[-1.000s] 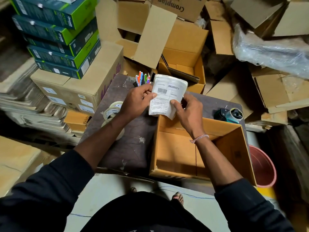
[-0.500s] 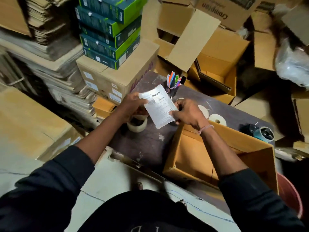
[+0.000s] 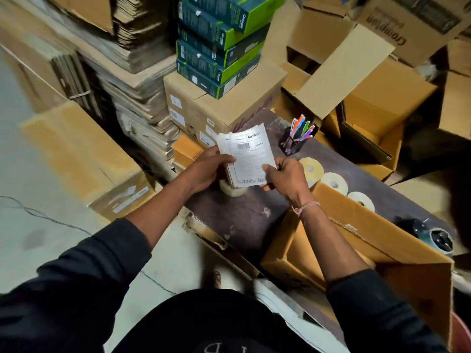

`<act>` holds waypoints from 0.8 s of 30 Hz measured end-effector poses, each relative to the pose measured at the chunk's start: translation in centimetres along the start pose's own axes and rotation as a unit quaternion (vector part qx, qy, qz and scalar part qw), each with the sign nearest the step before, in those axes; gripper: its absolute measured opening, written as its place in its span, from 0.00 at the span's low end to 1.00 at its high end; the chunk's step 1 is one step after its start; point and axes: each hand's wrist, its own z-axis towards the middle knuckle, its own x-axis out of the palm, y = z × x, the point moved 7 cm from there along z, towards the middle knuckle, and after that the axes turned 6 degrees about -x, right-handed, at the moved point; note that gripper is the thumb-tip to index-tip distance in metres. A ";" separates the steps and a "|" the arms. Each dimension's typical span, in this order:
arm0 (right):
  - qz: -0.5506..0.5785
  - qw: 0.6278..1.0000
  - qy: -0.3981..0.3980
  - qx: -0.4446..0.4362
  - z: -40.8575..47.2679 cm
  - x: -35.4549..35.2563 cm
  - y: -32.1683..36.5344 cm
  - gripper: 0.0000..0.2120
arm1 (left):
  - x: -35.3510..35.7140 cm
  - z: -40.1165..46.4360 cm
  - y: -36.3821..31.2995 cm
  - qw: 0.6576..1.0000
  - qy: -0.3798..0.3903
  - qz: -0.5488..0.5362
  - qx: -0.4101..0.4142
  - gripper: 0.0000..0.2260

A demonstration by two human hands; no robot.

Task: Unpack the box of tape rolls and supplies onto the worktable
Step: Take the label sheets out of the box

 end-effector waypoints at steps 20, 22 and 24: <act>-0.031 0.988 -0.147 0.035 -0.9 -4.8 -1.5 0.08 | 3.0 -0.1 0.3 0.996 -0.023 0.050 0.076 0.18; -0.072 0.988 -0.133 0.027 -0.8 -4.5 -1.3 0.11 | 3.8 -0.4 0.2 0.996 -0.011 0.047 0.073 0.17; -0.102 0.988 -0.115 0.006 -0.8 -3.8 -0.8 0.16 | 4.8 -0.5 0.1 0.996 0.007 0.055 0.074 0.18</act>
